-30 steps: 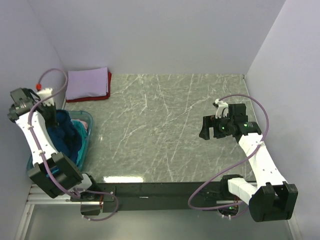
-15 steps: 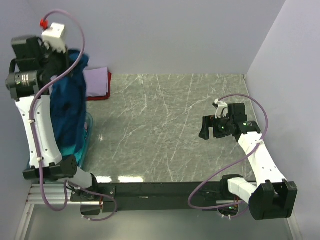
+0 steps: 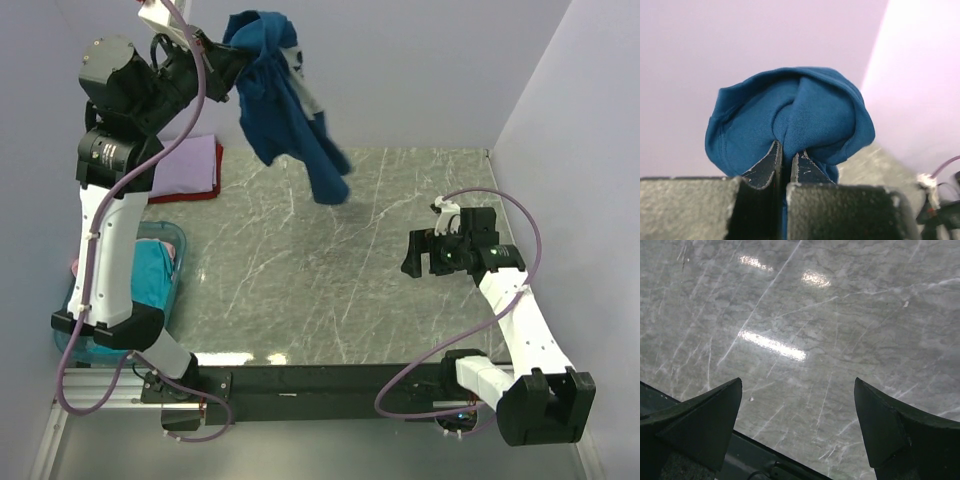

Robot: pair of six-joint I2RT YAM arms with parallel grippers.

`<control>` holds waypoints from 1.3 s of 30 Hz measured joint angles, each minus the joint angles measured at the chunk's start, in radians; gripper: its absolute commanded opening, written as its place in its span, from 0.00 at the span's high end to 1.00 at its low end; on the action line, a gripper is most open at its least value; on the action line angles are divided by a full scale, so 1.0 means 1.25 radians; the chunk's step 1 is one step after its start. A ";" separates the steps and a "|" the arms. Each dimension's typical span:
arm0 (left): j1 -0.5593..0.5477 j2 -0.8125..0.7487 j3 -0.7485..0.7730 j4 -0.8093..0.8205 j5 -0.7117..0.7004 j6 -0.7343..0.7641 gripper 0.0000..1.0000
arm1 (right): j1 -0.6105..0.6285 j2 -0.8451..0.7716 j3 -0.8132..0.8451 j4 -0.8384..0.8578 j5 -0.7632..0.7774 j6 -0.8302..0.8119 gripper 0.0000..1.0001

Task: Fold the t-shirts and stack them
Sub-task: Move the tshirt to the center of the board, then flatten the tshirt out

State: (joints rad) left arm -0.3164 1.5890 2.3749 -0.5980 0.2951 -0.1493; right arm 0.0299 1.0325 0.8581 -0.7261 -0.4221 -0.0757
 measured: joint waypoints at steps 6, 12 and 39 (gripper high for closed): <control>0.023 -0.077 -0.293 0.202 0.134 -0.127 0.26 | -0.014 -0.028 0.000 -0.001 0.016 -0.004 0.01; 0.249 -0.182 -0.811 0.273 0.274 -0.190 0.00 | -0.016 -0.070 0.009 -0.019 0.031 -0.046 0.01; 0.110 -0.090 -1.176 0.114 0.266 0.044 0.36 | 0.393 0.290 0.054 -0.150 0.284 -0.217 0.37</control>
State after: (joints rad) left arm -0.1783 1.4761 0.9051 -0.4557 0.6270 -0.0948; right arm 0.5209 1.3952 0.9260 -0.9134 -0.0677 -0.3470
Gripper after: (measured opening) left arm 0.642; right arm 0.642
